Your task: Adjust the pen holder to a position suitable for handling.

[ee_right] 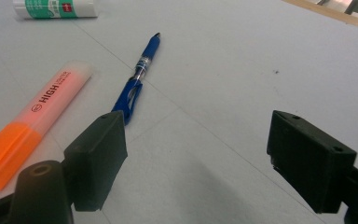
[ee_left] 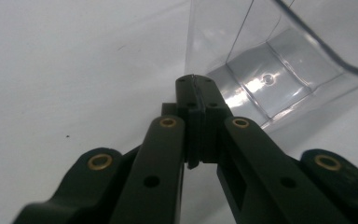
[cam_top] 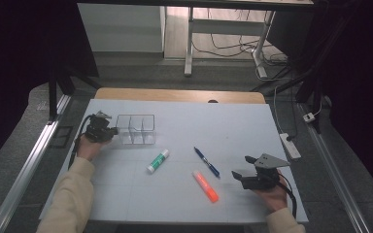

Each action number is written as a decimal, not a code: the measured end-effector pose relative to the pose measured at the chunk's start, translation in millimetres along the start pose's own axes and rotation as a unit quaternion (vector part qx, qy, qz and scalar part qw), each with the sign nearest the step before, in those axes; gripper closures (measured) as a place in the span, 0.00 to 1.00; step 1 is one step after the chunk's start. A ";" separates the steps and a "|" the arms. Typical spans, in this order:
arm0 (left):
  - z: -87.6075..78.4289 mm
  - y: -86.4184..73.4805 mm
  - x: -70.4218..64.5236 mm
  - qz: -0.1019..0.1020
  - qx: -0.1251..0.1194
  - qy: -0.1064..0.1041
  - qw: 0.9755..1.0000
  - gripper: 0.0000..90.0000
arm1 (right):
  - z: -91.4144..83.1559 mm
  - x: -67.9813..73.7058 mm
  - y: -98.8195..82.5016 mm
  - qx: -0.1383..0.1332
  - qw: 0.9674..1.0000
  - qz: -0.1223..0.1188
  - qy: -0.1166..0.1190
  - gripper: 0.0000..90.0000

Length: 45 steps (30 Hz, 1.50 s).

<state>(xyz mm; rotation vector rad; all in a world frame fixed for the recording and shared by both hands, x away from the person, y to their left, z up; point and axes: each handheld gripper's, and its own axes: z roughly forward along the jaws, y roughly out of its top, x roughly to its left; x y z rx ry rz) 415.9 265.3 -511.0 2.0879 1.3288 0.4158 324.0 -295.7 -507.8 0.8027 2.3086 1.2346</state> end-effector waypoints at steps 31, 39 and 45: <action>16.6 15.5 -38.7 0.037 0.011 -0.030 0.999 0.99 | 2.1 0.0 -0.7 0.007 1.000 0.002 0.001 0.22; 20.4 19.7 -48.9 0.047 0.013 -0.039 0.998 0.99 | 2.7 -0.1 -0.9 0.009 1.000 0.001 0.001 0.22; 24.3 24.5 -57.7 0.057 0.014 -0.044 0.997 0.99 | 3.1 -0.1 -1.1 0.010 1.000 0.001 0.001 0.22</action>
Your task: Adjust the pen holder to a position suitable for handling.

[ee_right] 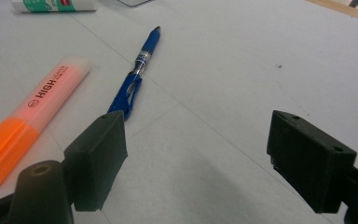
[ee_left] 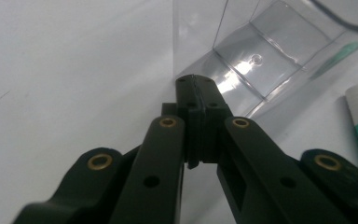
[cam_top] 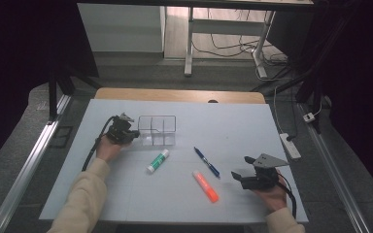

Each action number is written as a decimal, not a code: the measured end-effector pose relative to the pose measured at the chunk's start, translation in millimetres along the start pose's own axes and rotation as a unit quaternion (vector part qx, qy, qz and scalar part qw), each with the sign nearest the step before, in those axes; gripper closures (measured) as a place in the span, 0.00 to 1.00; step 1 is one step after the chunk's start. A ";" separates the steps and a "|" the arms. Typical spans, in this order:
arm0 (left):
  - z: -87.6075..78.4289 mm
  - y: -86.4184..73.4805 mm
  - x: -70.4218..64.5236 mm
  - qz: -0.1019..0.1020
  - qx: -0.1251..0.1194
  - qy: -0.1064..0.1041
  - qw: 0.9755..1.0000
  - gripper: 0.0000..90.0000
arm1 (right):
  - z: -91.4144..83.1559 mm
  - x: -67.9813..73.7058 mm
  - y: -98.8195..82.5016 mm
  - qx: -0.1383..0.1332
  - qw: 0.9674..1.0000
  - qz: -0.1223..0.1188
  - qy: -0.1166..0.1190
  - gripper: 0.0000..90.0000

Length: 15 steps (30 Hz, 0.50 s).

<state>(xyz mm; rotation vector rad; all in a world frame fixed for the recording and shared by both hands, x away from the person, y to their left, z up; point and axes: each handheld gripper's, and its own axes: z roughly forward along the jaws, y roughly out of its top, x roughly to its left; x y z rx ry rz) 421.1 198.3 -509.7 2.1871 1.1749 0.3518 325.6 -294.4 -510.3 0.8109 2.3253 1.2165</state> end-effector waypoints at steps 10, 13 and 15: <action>7.2 8.6 -10.3 0.010 0.000 -0.008 1.000 0.99 | 0.2 0.0 -0.2 0.001 1.000 0.000 -0.001 0.22; 9.0 10.5 -12.7 0.012 -0.002 -0.010 1.000 0.99 | 0.5 0.0 -0.2 0.000 1.000 0.001 0.000 0.22; 10.2 12.3 -15.1 0.015 0.000 -0.012 1.000 0.99 | 0.2 0.1 -0.1 0.002 1.000 0.000 -0.002 0.22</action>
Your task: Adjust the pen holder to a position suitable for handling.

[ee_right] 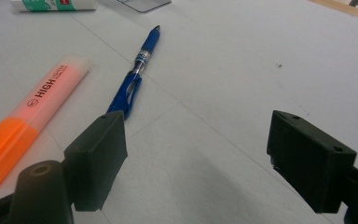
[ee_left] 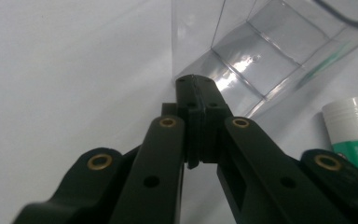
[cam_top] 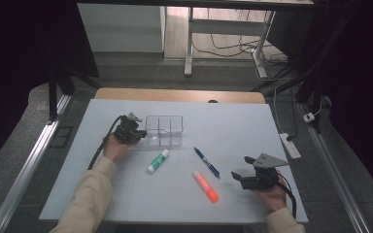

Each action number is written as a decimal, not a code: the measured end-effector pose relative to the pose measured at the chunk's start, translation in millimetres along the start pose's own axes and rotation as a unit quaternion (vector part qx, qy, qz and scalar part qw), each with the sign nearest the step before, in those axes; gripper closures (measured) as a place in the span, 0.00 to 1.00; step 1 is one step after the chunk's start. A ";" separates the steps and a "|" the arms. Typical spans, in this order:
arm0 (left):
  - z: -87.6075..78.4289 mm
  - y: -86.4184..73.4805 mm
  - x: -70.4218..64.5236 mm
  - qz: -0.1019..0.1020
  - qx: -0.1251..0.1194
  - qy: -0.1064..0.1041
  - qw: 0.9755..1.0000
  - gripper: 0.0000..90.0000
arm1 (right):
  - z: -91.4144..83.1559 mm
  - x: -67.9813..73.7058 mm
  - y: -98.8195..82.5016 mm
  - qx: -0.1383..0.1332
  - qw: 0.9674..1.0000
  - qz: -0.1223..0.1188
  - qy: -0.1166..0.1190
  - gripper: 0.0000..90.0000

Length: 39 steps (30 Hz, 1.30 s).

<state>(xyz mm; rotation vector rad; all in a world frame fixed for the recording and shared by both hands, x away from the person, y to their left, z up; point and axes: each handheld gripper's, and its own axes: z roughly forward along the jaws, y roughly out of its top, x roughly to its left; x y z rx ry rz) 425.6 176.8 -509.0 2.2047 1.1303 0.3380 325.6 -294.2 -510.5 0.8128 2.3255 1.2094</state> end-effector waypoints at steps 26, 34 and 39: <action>16.7 18.2 -16.2 0.013 -0.006 -0.006 1.000 0.99 | -0.1 -0.2 -0.4 -0.001 1.000 0.001 0.002 0.22; 19.3 20.7 -18.4 0.014 -0.009 -0.007 1.000 0.99 | 0.1 0.0 -0.4 -0.001 1.000 0.000 0.001 0.22; 17.4 20.1 -17.8 0.011 -0.014 -0.002 1.000 0.99 | -0.9 -0.5 -0.2 -0.002 1.000 0.000 0.001 0.22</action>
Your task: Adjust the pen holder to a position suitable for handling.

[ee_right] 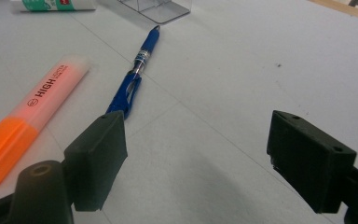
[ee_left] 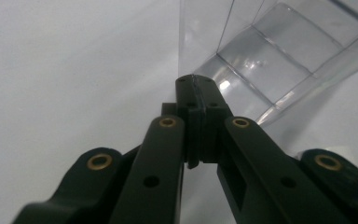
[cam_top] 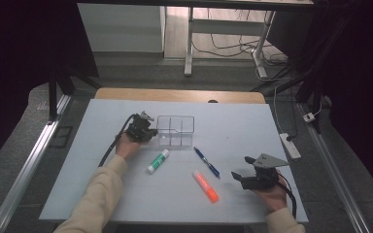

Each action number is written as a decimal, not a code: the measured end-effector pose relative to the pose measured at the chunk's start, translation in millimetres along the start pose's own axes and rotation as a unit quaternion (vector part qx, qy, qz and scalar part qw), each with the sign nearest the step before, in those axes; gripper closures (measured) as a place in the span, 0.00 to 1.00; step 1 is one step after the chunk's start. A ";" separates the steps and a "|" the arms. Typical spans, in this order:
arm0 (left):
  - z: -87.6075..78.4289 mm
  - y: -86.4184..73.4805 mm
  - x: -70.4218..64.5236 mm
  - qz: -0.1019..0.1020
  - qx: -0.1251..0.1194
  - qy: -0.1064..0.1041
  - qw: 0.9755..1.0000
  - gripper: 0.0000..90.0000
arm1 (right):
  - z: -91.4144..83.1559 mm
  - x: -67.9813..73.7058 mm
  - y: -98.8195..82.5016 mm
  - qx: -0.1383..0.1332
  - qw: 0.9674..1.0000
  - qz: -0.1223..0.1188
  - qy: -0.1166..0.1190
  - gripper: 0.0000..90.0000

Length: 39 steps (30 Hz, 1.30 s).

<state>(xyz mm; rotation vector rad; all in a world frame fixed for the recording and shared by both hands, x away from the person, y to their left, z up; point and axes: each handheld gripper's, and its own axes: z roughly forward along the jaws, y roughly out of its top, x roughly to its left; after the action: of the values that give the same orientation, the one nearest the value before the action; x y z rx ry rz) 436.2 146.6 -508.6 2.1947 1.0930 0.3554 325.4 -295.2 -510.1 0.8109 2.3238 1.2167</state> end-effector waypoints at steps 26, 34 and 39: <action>-95.7 -74.5 -18.5 0.013 -0.075 -0.013 0.997 0.45 | 1.3 -2.6 -0.1 -0.006 1.000 0.000 0.001 0.23; -114.6 -109.7 -28.4 0.002 -0.080 -0.019 0.997 0.38 | 1.1 -1.4 -0.1 -0.003 1.000 -0.004 -0.003 0.24; -117.2 -122.1 -36.0 0.004 -0.074 -0.020 0.997 0.36 | 1.1 1.2 -0.1 -0.004 1.000 -0.009 -0.010 0.24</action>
<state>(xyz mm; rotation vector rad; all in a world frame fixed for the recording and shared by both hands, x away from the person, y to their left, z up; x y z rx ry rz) 281.1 222.7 -499.4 2.0670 1.0038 0.3818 325.1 -293.8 -510.9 0.7935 2.3049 1.2036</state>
